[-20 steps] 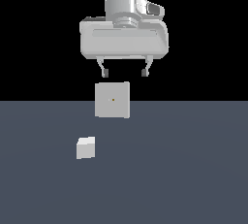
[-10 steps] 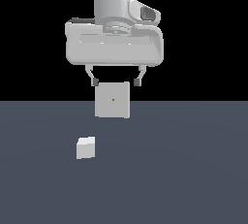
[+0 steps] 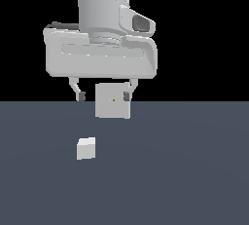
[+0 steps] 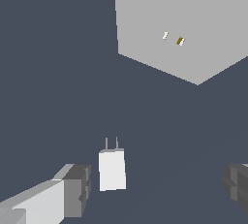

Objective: Plug the charger into the wall socket.

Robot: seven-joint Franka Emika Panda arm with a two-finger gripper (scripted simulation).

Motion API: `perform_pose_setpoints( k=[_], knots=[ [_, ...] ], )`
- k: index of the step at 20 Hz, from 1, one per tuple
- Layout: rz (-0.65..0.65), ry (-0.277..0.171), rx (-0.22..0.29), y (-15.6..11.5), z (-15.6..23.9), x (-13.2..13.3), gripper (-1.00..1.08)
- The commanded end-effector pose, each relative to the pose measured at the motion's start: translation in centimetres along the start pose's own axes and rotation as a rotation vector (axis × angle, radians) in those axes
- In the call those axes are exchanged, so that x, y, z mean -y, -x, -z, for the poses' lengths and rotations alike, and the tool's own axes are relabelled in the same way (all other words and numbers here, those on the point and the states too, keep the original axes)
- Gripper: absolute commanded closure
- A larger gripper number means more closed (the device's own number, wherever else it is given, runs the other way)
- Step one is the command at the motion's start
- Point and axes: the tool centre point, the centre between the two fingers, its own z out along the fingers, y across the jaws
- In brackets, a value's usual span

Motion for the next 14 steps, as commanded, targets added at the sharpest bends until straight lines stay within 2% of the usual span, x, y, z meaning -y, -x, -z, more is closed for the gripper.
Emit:
perform_pose_setpoints(
  k=[1, 8, 14],
  knots=[
    [0.014, -0.005, -0.026, 0.6, -0.7, 0.6, -0.92],
    [0.047, -0.017, -0.088, 1.9, -2.4, 2.2, -0.92],
    [0.064, -0.024, -0.121, 2.5, -3.5, 3.0, -0.92]
  ],
)
